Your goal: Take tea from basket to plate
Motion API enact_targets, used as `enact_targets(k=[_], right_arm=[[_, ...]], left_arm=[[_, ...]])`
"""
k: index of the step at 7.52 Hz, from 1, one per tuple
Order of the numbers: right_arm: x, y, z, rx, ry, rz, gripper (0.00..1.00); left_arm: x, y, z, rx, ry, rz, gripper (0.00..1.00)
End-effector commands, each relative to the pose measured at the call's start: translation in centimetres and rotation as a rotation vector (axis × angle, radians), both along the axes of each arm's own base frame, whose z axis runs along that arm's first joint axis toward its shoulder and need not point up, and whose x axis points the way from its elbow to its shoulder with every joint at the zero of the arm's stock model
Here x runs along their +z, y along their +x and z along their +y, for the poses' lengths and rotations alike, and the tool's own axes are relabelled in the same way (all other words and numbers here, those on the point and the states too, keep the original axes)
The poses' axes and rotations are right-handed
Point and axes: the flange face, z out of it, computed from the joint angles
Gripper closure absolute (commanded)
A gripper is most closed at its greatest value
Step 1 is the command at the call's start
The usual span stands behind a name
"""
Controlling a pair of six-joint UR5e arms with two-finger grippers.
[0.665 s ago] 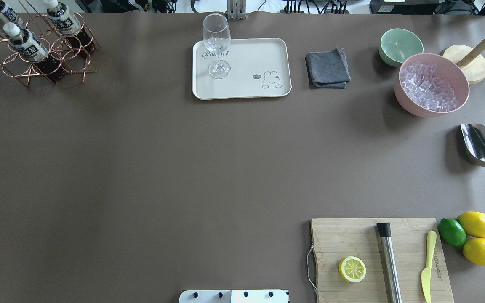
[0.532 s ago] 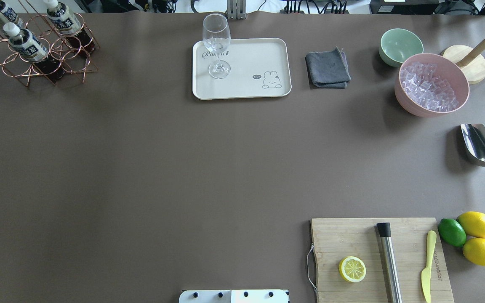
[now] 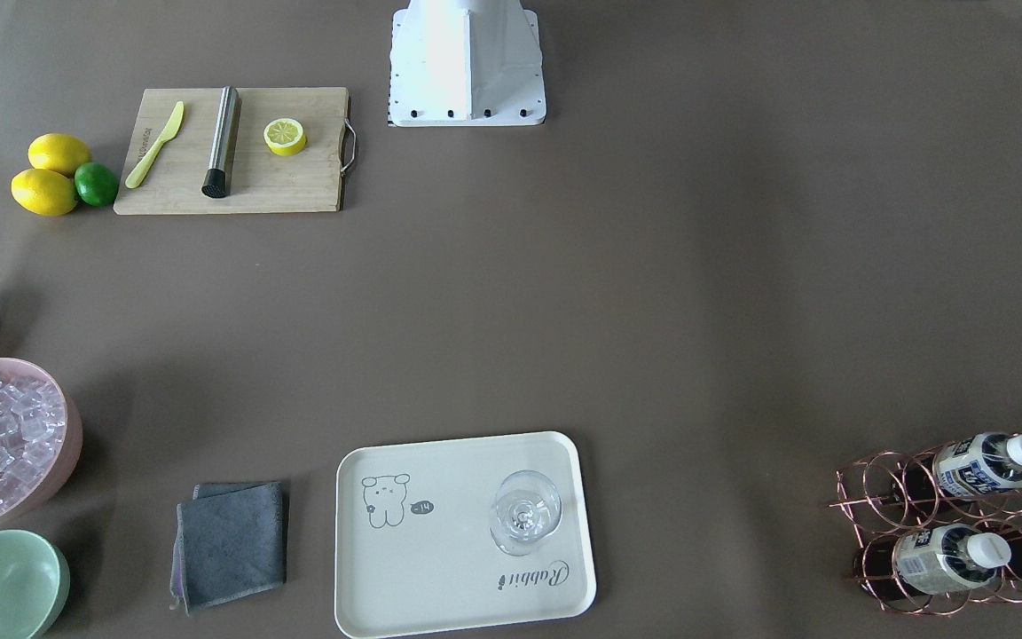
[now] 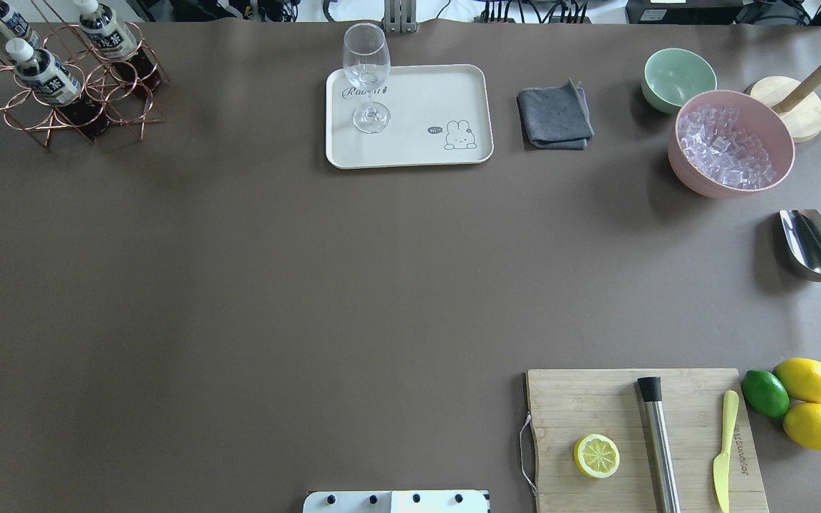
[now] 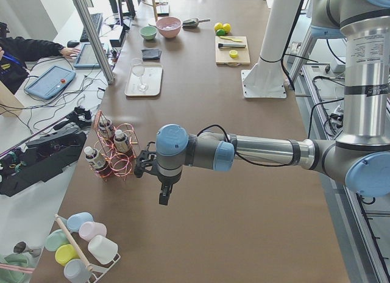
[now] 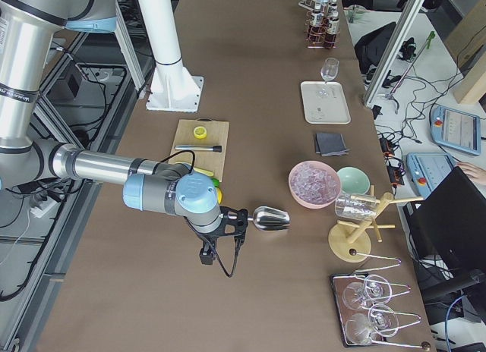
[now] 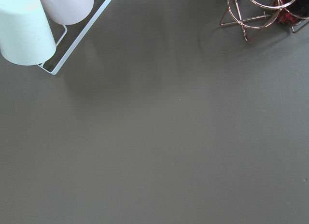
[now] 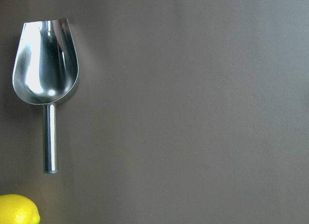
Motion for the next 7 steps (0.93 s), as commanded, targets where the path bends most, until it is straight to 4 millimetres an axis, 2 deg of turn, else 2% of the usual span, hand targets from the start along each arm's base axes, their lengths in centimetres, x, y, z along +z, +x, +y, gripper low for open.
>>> enact_targets(k=[1, 2, 3, 4, 5, 6, 7], right_arm=[[0.0, 0.0, 0.0, -0.001, 0.0, 0.0, 0.0], [0.0, 0.0, -0.1, -0.001, 0.001, 0.0, 0.0], [0.0, 0.0, -0.1, 0.0, 0.0, 0.0, 0.0], [0.0, 0.0, 0.0, -0.001, 0.0, 0.0, 0.0], [0.0, 0.0, -0.1, 0.0, -0.001, 0.0, 0.0], [-0.1, 0.0, -0.1, 0.0, 0.002, 0.0, 0.0], [-0.3, 0.0, -0.2, 0.0, 0.006, 0.001, 0.0]], left_arm=[[-2.9, 0.0, -2.3, 0.004, 0.064, -0.008, 0.02], [-3.4, -0.1, -2.5, 0.004, 0.075, -0.012, 0.02], [-5.0, 0.6, -4.5, 0.019, 0.099, -0.015, 0.02], [-5.5, 0.9, -5.0, 0.033, 0.114, -0.023, 0.02], [-8.2, 2.0, -7.3, 0.094, 0.18, -0.033, 0.02], [-12.2, 1.9, -9.6, 0.118, 0.191, -0.041, 0.02], [-14.1, 1.5, -10.7, 0.157, 0.26, -0.12, 0.02]])
